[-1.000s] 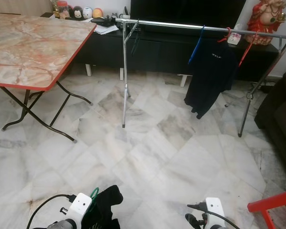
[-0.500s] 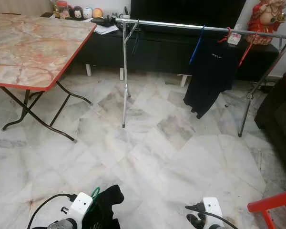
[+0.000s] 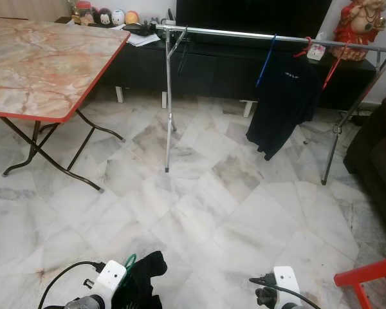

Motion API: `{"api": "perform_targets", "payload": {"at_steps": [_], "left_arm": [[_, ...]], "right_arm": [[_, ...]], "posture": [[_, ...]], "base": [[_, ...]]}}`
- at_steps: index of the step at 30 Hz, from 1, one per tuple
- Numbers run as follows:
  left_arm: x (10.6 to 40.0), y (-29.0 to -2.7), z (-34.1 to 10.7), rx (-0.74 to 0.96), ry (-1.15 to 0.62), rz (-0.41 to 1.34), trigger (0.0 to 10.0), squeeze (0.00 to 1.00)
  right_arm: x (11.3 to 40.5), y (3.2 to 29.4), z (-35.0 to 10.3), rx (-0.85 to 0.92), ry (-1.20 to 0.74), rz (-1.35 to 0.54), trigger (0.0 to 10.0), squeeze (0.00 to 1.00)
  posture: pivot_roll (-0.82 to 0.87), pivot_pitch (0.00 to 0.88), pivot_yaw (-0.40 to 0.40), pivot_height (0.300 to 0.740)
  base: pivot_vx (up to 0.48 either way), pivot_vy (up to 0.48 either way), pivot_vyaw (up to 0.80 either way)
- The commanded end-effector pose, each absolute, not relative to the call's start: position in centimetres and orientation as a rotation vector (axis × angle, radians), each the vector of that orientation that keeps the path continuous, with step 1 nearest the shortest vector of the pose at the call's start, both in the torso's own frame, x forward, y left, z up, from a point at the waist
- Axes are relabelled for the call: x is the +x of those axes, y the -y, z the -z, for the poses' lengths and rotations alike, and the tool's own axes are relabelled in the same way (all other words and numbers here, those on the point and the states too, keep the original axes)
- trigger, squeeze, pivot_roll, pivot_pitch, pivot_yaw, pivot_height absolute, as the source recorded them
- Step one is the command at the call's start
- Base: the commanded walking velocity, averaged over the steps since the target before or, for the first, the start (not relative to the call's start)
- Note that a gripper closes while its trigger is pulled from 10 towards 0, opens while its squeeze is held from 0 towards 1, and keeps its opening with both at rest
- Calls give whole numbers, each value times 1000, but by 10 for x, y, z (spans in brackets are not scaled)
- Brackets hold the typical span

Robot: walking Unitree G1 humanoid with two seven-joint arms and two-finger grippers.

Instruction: Hang hanger

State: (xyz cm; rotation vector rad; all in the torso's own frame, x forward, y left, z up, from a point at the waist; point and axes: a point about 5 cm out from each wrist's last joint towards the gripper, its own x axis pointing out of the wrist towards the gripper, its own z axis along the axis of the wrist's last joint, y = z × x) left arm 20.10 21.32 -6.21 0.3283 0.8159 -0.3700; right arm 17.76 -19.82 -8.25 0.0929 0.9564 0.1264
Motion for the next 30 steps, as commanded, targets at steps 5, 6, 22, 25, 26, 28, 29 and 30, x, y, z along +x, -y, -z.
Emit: {"api": "perform_targets", "payload": {"at_steps": [5,6,22,25,26,28,29,30], "left_arm": [[202,-208,62,326,-804,397,10000,0],[202,-208,62,326,-804,397,10000,0],[200,-207,63,331,-812,410,10000,0],[200,-207,64,332,-813,412,10000,0],[200,-207,64,332,-813,413,10000,0],[200,-207,64,334,-814,415,10000,0],[200,-206,64,334,-814,417,10000,0],[200,-206,64,334,-814,419,10000,0]], "right_arm": [[176,201,83,82,-957,-117,0,0],[176,201,83,82,-957,-117,0,0],[177,197,83,64,-954,-134,0,0],[176,197,84,82,-963,-131,0,0],[176,197,84,85,-965,-130,0,0],[176,197,84,81,-966,-120,10000,1000],[176,197,84,80,-963,-110,10000,1000],[177,197,84,81,-961,-104,10000,1000]], "posture": [[9,43,-113,740],[9,43,-113,740],[12,50,-115,740],[12,50,-114,740],[12,50,-114,740],[12,50,-115,740],[13,51,-116,740],[13,51,-116,740]], "base": [[0,0,0],[0,0,0],[0,0,0],[0,0,0],[0,0,0],[0,0,0],[0,0,0],[0,0,0]]}}
